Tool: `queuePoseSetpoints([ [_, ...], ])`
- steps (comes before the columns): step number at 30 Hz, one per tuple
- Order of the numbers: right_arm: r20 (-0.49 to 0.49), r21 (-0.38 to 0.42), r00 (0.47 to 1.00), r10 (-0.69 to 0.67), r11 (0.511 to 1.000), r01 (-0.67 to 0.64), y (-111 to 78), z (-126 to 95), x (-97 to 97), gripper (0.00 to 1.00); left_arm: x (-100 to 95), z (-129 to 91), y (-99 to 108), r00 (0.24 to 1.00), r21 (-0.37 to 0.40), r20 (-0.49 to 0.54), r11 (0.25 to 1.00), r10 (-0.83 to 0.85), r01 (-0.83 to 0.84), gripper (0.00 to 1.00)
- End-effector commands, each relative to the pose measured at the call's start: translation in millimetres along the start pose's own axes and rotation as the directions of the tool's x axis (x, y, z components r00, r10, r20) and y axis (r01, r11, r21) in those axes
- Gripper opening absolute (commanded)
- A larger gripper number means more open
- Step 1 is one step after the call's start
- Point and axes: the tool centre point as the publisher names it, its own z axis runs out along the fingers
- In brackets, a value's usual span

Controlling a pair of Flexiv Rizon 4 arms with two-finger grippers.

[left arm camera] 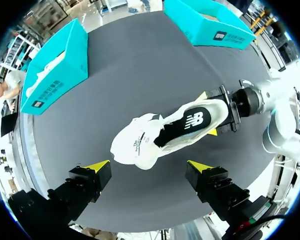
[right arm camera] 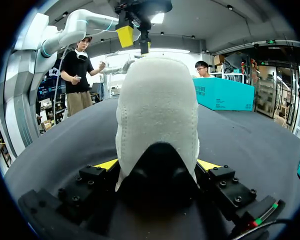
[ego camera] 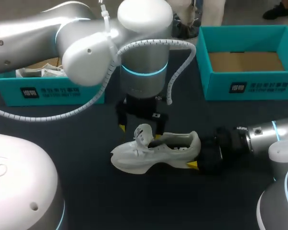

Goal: Take the shoe out of the shoebox, open the shoe tongue, remove and reinsert the insole, then place the shoe into the shoebox

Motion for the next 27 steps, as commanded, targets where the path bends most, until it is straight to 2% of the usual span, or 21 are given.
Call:
queuePoseSetpoints([
  [1,0.002,0.003,1.000,0.000,1.000,0.000,-3.2,4.1,0.2,0.00,-0.9,-0.5,1.5,0.980,0.034,0.016,0.980,0.196,-0.196,1.00],
  [13,0.002,0.003,1.000,0.000,1.000,0.000,-3.2,4.1,0.2,0.00,-0.9,-0.5,1.5,0.980,0.034,0.016,0.980,0.196,-0.196,1.00],
  [15,0.002,0.003,1.000,0.000,1.000,0.000,-3.2,4.1,0.2,0.00,7.9,-2.4,1.3,0.940,0.049,0.031,0.938,0.341,-0.342,1.00],
  [17,0.002,0.003,1.000,0.000,1.000,0.000,-3.2,4.1,0.2,0.00,14.3,-2.8,1.9,0.858,0.066,-0.029,0.857,0.514,-0.511,1.00],
  [19,0.002,0.003,1.000,0.000,1.000,0.000,-3.2,4.1,0.2,0.00,18.8,-3.5,2.7,0.725,0.080,-0.089,0.731,0.683,-0.678,1.00],
  [20,0.002,0.003,1.000,0.000,1.000,0.000,-3.2,4.1,0.2,0.00,21.4,-2.9,3.7,0.687,0.111,-0.063,0.689,0.724,-0.716,1.00],
  [22,0.002,0.003,1.000,0.000,1.000,0.000,-3.2,4.1,0.2,0.00,26.8,0.2,7.2,0.518,0.111,-0.029,0.518,0.855,-0.848,1.00],
  [23,0.002,0.003,1.000,0.000,1.000,0.000,-3.2,4.1,0.2,0.00,28.2,1.5,9.1,0.464,0.133,0.013,0.459,0.886,-0.879,1.00],
  [25,0.002,0.003,1.000,0.000,1.000,0.000,-3.2,4.1,0.2,0.00,31.8,4.0,9.9,0.323,0.109,0.030,0.319,0.946,-0.942,1.00],
  [27,0.002,0.003,1.000,0.000,1.000,0.000,-3.2,4.1,0.2,0.00,35.6,5.9,9.5,0.234,0.098,0.067,0.227,0.970,-0.969,1.00],
])
